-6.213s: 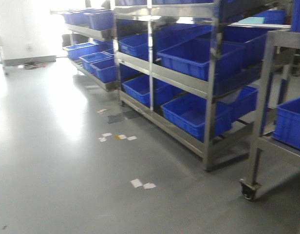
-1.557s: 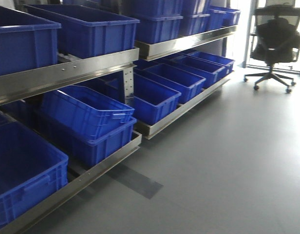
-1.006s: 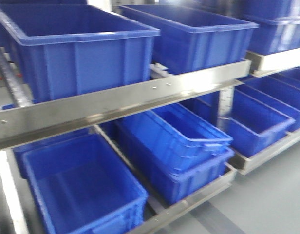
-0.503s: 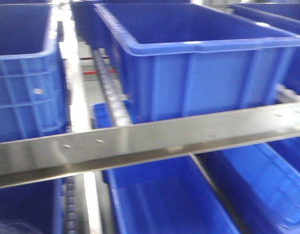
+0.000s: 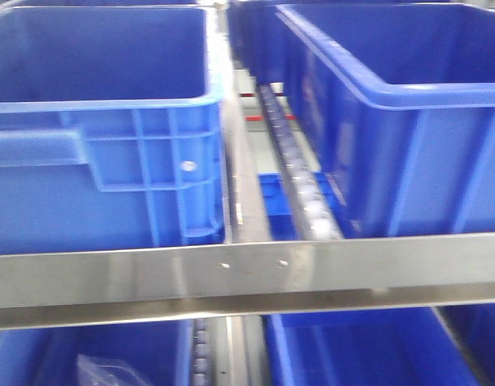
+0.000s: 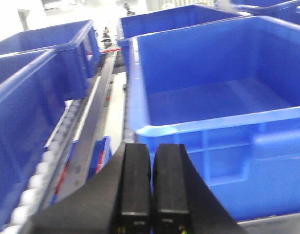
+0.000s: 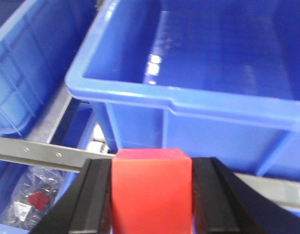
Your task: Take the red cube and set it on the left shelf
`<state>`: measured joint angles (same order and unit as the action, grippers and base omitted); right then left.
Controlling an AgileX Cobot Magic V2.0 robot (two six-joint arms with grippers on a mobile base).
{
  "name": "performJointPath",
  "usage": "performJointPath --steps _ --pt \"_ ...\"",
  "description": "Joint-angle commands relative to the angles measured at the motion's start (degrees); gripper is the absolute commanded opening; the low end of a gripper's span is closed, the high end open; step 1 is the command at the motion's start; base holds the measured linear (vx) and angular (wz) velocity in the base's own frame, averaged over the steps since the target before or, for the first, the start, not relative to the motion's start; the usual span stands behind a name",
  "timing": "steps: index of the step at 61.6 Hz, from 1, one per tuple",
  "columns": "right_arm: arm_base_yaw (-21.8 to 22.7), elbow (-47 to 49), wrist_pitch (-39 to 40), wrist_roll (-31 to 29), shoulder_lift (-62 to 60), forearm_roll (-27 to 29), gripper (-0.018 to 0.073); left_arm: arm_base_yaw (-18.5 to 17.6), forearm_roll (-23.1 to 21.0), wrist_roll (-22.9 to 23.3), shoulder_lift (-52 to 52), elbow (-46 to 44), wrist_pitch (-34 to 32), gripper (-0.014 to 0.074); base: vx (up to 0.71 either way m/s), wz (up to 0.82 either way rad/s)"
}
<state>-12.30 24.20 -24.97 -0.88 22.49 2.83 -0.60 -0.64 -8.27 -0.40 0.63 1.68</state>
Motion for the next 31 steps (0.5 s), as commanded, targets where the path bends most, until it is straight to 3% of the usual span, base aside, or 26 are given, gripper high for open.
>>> performJointPath --steps 1,31 --pt "0.3 1.7 5.1 -0.2 0.2 -0.4 0.0055 -0.1 -0.3 0.0 -0.1 1.3 -5.2 0.0106 0.08 0.5" --pt "0.3 1.7 5.1 -0.2 0.2 -0.4 0.0055 -0.1 -0.3 0.0 -0.1 1.3 -5.2 0.0106 0.01 0.09"
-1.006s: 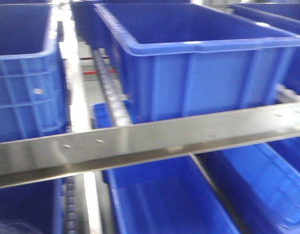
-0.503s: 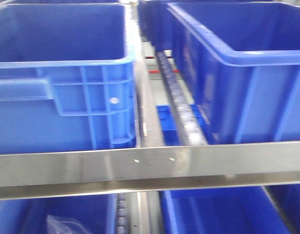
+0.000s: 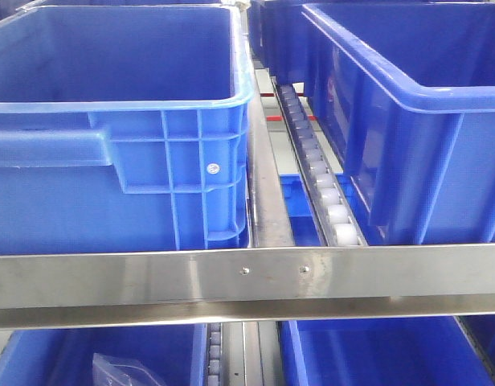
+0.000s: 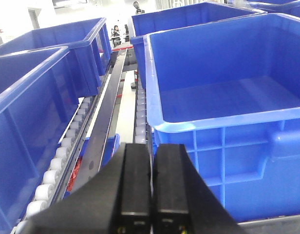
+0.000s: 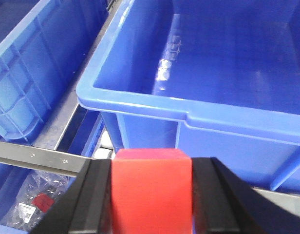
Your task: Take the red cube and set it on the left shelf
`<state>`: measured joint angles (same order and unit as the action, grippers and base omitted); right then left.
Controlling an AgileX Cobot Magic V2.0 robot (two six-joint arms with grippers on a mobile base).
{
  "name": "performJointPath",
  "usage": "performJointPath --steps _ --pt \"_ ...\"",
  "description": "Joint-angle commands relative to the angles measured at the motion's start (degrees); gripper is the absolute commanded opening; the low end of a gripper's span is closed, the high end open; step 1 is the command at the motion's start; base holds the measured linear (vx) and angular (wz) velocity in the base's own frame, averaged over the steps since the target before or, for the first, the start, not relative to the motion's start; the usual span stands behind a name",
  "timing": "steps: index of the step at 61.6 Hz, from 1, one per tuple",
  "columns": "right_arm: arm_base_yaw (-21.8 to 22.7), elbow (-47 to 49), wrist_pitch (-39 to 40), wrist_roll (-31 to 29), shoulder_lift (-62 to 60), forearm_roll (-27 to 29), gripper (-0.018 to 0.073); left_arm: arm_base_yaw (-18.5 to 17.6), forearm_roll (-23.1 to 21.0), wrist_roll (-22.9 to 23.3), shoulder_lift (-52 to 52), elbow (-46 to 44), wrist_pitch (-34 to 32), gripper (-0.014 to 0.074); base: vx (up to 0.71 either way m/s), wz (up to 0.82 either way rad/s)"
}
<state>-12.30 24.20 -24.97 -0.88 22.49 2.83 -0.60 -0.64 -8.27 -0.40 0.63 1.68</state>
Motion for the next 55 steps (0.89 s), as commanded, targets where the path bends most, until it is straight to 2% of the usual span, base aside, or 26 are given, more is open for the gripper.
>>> performJointPath --steps 1,55 --pt "0.3 1.7 5.1 -0.2 0.2 -0.4 0.0055 -0.1 -0.3 0.0 -0.1 1.3 -5.2 0.0106 0.0 0.0" --pt "0.3 1.7 5.6 -0.2 0.2 -0.4 0.0055 -0.1 -0.3 0.0 -0.1 1.3 -5.2 0.0106 0.0 -0.03"
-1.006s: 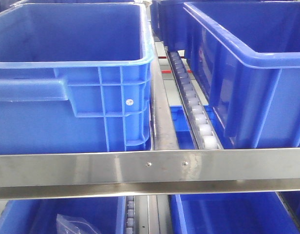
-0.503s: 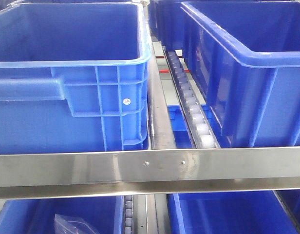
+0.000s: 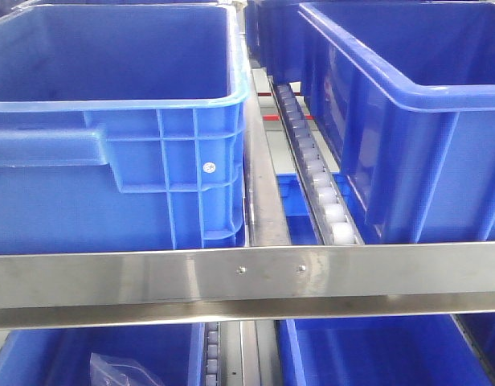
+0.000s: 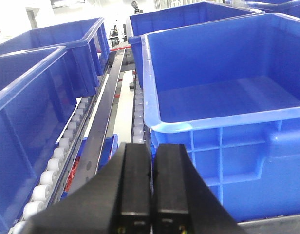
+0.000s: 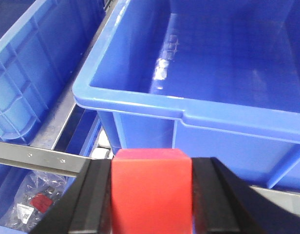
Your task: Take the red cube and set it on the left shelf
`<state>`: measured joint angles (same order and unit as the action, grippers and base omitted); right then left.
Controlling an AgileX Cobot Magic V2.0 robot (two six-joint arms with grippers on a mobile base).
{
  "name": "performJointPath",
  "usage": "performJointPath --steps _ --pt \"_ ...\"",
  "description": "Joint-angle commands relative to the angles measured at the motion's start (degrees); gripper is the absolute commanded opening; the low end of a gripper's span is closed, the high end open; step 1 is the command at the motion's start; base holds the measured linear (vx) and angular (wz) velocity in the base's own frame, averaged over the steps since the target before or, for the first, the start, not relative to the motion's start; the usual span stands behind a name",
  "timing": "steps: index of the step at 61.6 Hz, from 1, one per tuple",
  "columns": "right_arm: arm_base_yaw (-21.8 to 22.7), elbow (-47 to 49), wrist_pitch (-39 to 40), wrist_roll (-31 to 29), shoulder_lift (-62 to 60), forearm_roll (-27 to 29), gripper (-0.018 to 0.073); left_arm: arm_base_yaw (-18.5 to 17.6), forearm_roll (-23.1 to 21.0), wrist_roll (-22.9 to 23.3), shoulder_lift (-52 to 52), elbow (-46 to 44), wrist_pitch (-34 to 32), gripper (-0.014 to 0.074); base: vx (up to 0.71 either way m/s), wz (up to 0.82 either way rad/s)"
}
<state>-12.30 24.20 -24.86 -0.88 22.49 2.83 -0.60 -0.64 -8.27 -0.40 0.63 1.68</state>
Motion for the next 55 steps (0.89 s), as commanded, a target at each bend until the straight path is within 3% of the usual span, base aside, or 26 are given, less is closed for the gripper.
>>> performJointPath --steps 1,45,55 --pt "0.3 1.7 5.4 -0.2 0.2 -0.4 0.0055 -0.1 -0.3 0.0 -0.1 1.3 -5.2 0.0106 0.0 0.0" --pt "0.3 1.7 4.8 -0.2 0.3 -0.4 0.0055 -0.1 -0.3 0.0 -0.1 1.3 -5.2 0.0106 0.0 0.0" --pt "0.4 2.5 7.7 -0.2 3.0 -0.4 0.0055 -0.1 -0.3 0.0 -0.1 1.3 -5.2 0.0106 0.0 0.0"
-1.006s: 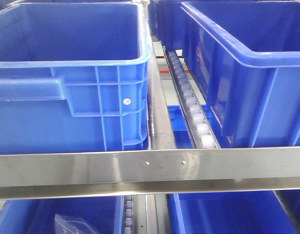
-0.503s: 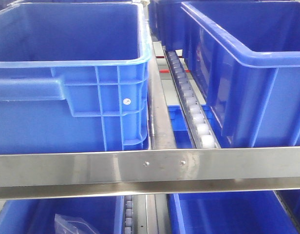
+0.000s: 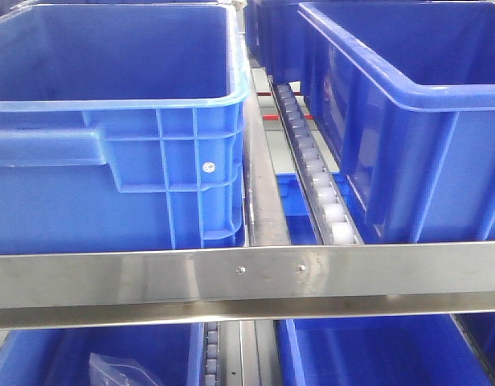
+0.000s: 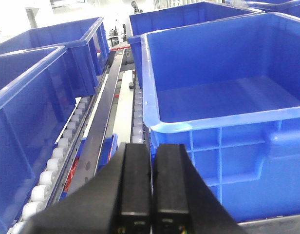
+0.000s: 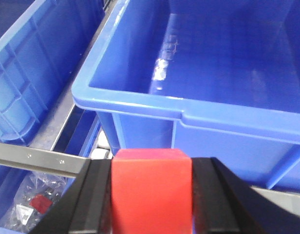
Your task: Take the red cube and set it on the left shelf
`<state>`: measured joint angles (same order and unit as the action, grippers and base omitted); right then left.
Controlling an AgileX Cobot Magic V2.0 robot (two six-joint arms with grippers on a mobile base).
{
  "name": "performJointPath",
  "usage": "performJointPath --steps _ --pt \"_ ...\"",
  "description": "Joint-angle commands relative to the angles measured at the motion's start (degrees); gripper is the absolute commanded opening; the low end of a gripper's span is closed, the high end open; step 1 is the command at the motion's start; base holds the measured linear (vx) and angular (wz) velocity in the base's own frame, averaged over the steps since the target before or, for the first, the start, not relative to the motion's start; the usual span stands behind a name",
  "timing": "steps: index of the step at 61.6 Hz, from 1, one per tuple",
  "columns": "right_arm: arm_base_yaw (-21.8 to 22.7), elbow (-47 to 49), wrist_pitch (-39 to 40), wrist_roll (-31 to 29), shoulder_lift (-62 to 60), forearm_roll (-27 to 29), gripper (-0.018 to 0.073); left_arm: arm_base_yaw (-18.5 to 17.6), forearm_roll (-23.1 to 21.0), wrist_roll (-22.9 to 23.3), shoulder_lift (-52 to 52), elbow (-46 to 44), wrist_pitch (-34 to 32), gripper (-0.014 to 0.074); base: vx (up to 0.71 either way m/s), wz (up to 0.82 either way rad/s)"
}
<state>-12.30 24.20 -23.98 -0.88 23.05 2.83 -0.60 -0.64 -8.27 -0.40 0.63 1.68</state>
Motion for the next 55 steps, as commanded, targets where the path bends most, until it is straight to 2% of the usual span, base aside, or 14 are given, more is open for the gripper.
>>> performJointPath --steps 1,29,41,55 --pt "0.4 2.7 7.1 -0.2 3.0 -0.4 0.0055 -0.1 -0.3 0.0 -0.1 1.3 -5.2 0.0106 0.0 0.0" --pt "0.6 20.3 19.8 -0.2 33.0 -1.6 0.0055 -0.1 -0.3 0.0 -0.1 1.3 -5.2 0.0106 0.0 0.0" --pt "4.8 28.7 20.5 -0.2 44.2 -1.6 0.0055 -0.1 -0.3 0.0 -0.1 1.3 -5.2 0.0106 0.0 0.0" --pt "8.1 32.7 21.0 -0.2 50.8 -1.6 0.0055 -0.1 -0.3 0.0 -0.1 1.3 -5.2 0.0106 0.0 0.0"
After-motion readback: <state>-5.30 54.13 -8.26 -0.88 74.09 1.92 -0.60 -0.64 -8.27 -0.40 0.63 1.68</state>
